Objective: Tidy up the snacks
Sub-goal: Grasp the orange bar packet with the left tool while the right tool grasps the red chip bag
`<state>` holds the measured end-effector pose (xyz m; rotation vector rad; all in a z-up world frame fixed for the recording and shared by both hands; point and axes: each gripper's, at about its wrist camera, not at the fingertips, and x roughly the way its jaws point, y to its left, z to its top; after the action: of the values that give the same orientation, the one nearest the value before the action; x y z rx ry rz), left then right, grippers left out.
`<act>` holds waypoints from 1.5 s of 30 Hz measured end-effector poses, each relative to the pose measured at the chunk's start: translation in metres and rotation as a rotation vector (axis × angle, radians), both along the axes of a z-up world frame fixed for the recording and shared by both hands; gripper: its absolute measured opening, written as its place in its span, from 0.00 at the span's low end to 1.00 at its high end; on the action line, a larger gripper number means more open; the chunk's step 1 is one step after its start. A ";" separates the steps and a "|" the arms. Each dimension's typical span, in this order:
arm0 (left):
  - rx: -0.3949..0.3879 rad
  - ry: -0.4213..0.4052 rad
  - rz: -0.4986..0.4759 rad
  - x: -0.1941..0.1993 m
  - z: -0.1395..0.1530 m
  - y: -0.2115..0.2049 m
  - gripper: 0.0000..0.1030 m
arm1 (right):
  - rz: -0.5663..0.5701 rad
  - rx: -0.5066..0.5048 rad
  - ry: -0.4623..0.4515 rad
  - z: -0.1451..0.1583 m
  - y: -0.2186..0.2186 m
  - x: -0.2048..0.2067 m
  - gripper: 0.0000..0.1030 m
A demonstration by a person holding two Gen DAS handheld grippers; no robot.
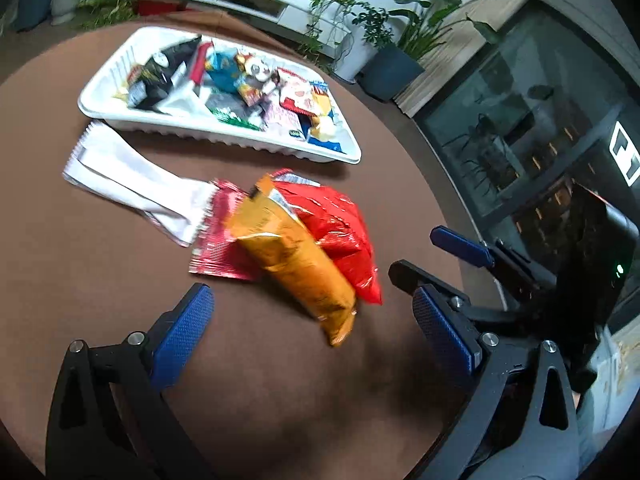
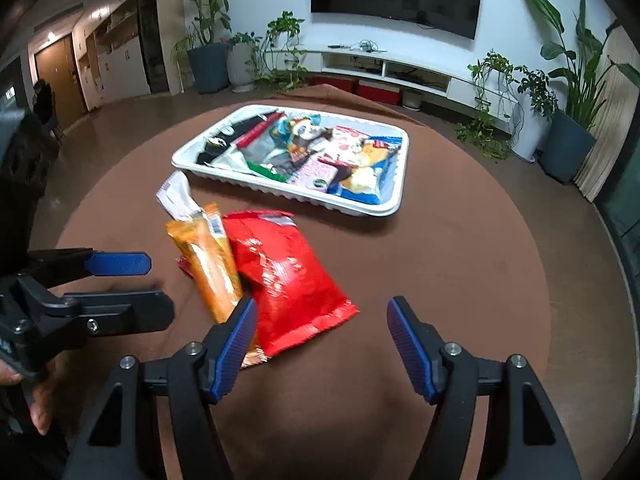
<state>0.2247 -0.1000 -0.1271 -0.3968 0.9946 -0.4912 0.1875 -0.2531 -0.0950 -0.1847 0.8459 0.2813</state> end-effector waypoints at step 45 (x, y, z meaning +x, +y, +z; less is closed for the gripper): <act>-0.123 0.051 -0.026 0.051 -0.040 -0.002 0.21 | 0.175 -0.064 -0.013 -0.001 0.012 0.012 0.67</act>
<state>0.2755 -0.1017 -0.1672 -0.5085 1.0229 -0.5699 0.1999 -0.2410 -0.0958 -0.3204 0.8272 0.4167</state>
